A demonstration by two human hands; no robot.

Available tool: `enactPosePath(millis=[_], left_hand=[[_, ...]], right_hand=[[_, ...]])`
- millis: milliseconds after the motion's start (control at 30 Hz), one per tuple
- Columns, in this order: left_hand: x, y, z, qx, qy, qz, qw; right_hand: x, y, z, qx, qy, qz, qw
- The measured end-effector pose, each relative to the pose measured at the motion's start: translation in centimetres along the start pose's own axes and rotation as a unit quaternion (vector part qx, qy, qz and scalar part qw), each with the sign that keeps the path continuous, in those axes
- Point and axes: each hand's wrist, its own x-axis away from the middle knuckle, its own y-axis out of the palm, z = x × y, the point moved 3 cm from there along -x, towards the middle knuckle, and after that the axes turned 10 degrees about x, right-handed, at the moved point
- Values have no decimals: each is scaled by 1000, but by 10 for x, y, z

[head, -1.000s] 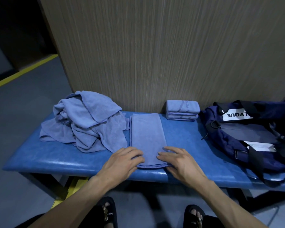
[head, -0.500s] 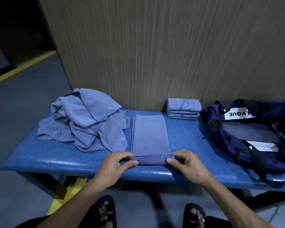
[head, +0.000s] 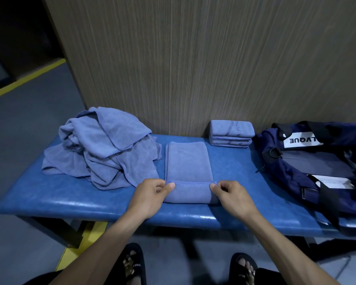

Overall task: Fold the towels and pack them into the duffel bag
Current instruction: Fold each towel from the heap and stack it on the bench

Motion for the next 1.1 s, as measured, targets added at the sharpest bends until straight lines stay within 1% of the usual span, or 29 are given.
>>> enactPosePath(millis=[133,200,233,367,467,533,700,800,867,933,1000,1033,1100], left_hand=[[-7,1,2,-60,-29,17,998],[-9,1,1,-79,-31,22,996],[-9,1,1,-72,-21,19,997],[-8,-2,5,-17,42,-57,997],[-9,-5,4,-15,51,-59,997],[-9,-3,3,-15,33,-49,998],[-10,2,-1,-17,-24,16,999],[-10,5,3,-58,-53,55,995],[-10,6,8,-89,-50,74,992],[-8,6,13,-128,-30,84,988],[-3,8,17,-215,29,90,972],[-1,10,20,-260,81,100,957],[0,14,23,-303,204,104,925]], right_hand=[[-4,3,-2,35,44,2,998],[-4,6,-4,59,45,11,997],[-4,7,-4,71,37,16,997],[-2,7,-2,66,-35,33,997],[2,5,0,72,-119,46,989],[3,5,1,73,-147,50,985],[-1,6,4,35,-109,53,992],[-6,9,4,26,-64,48,996],[-9,10,2,23,-35,44,998],[-11,10,1,25,-21,45,998],[-11,10,-2,34,-12,51,998],[-10,10,-4,41,-9,56,998],[-8,11,-6,64,-9,66,996]])
